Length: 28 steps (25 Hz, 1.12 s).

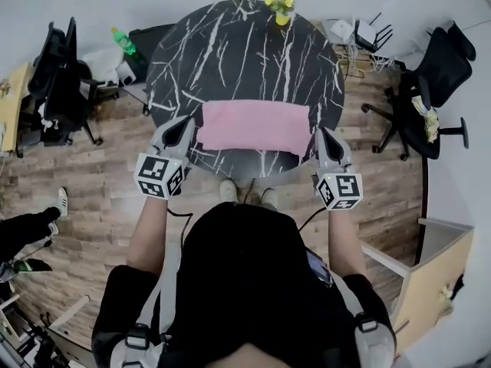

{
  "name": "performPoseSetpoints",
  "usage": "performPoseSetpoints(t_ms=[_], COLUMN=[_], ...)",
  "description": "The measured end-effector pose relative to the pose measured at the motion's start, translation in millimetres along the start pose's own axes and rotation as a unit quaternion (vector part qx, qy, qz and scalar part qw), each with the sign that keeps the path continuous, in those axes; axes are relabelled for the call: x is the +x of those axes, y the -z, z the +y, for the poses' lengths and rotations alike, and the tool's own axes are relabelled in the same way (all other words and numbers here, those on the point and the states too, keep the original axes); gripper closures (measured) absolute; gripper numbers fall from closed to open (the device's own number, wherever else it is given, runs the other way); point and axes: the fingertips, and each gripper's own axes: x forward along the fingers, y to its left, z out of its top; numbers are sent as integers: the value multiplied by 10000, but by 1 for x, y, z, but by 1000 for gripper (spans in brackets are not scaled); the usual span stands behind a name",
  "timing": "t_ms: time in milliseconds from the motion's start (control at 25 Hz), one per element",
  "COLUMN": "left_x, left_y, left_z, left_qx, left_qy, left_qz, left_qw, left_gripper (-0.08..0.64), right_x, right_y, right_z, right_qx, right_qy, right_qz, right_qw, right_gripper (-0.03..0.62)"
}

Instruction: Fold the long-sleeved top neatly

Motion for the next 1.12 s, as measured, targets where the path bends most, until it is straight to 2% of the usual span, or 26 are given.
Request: performPoseSetpoints(t_ms=[200,360,520,720,1120], left_x=[-18,-27,-28,-30,-35], left_y=[-25,-31,-26,-22,-23], left_z=[-31,-61,-84,-104,-109], left_qx=[71,133,9,163,121], left_qy=[-263,-423,-466,-437,-515], left_qz=[-364,-512,-536,-477,-473], left_qw=[9990,9977,9975,9978,9975], left_gripper=[552,552,552,552,552], right_x=[-20,-36,-43,-45,-43], right_y=[-19,-25,-26,-23,-17], right_z=[-5,-7,-9,-10,0], right_qx=[-126,-52,53,74,-38], right_qy=[-295,-444,-591,-663,-888], right_qz=[-186,-328,-389,-478,-331], right_qw=[9993,9985,9975,9966,9955], right_gripper=[588,588,588,588,588])
